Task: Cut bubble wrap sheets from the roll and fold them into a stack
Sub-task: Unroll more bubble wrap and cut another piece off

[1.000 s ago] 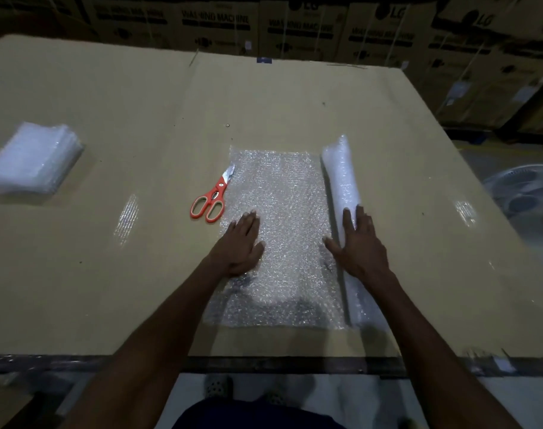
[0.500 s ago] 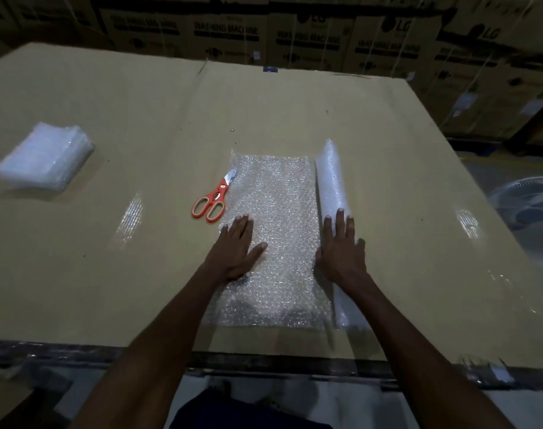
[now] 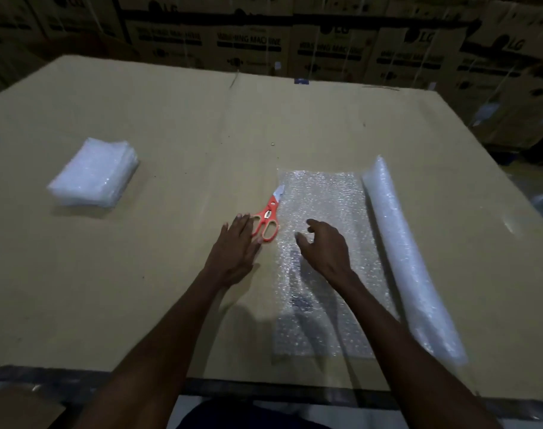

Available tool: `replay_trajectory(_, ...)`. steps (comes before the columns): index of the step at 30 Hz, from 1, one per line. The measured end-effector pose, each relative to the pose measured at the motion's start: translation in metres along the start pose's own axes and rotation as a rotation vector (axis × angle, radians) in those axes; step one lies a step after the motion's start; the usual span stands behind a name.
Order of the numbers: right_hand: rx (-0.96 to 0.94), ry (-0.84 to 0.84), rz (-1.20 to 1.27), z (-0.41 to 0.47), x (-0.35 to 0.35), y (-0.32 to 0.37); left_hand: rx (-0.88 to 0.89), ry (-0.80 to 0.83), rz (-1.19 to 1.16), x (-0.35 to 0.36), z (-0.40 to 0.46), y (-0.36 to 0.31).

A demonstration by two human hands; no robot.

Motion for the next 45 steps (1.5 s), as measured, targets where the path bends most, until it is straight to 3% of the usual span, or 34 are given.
replay_trajectory(8,0.192,0.028,0.045,0.048,0.063,0.061,-0.046,0.033,-0.046,-0.011,-0.001,0.065)
replay_trajectory(17,0.438,0.008,0.081,0.063,0.075,0.062,-0.040,0.089,-0.032,-0.007,-0.009,0.096)
replay_trajectory(19,0.503,0.016,0.215,0.066,0.074,0.057,-0.037,0.089,-0.034,-0.007,-0.008,0.098)
replay_trajectory(24,0.674,0.013,0.994,0.050,0.087,0.065,-0.035,0.064,-0.054,-0.009,-0.005,0.097)
replay_trajectory(31,0.607,0.068,1.337,0.008,0.072,0.070,-0.005,0.014,-0.025,-0.016,-0.013,0.076)
replay_trajectory(45,0.518,-0.078,1.272,-0.137,-0.012,-0.009,0.092,0.096,-0.002,0.034,-0.080,-0.066)
Point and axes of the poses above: each hand's wrist, its own z-axis towards the middle knuckle, its own x-axis out of the palm, y = z × x, the point moved 7 cm from there along z, towards the middle knuckle, and after that the axes turned 12 degrees about -x, right-handed, at the moved point
